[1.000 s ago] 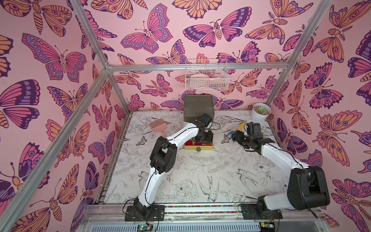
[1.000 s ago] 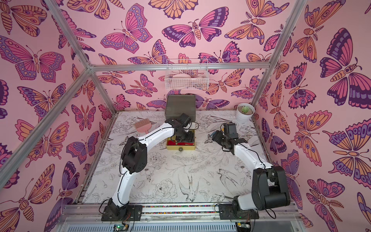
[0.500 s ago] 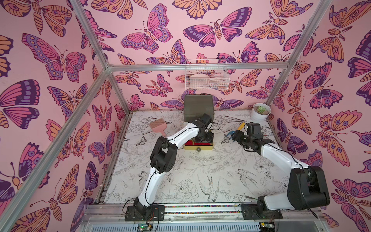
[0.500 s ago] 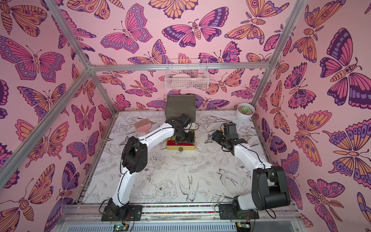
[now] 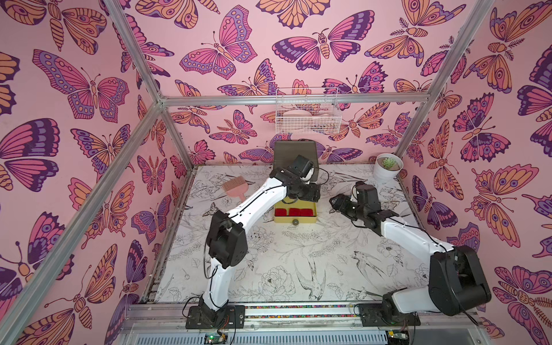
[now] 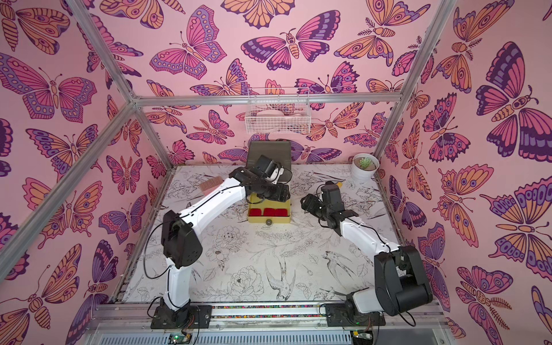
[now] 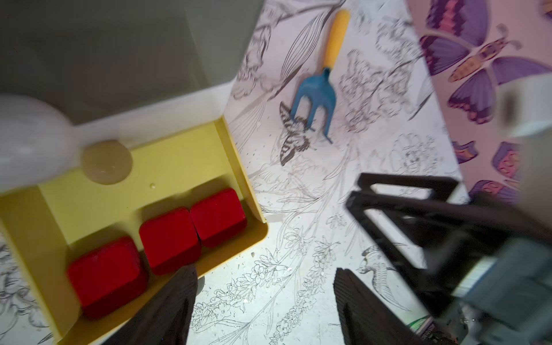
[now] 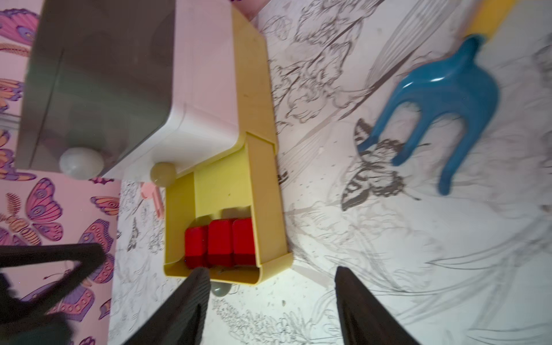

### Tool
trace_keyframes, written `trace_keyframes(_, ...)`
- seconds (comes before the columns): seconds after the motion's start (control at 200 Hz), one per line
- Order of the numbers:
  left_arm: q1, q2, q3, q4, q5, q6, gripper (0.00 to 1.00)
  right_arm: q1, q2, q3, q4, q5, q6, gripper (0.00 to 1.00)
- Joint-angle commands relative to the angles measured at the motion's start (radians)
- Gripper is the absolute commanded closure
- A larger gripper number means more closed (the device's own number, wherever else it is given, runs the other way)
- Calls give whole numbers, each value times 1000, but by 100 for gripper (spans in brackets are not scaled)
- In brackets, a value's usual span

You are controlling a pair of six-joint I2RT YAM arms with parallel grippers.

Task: Place the brooch boxes into the drawer by color
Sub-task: Place the brooch box in the drawer, then close the drawer in the storage box.

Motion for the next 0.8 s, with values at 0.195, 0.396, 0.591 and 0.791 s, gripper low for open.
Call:
trace_keyframes(0.195, 198, -150, -168, 69, -20, 19, 21, 182, 204, 115, -32, -211, 16, 33)
trace_keyframes(0.396, 324, -163, -282, 77, 35, 40, 21, 241, 318, 251, -260, -181, -112, 34)
trace_keyframes(0.591, 362, -211, -415, 118, 61, 28, 21, 270, 376, 296, -234, -97, -104, 40)
trace_keyframes(0.791, 374, -242, -505, 139, 66, 32, 21, 321, 436, 381, -260, -12, -118, 41)
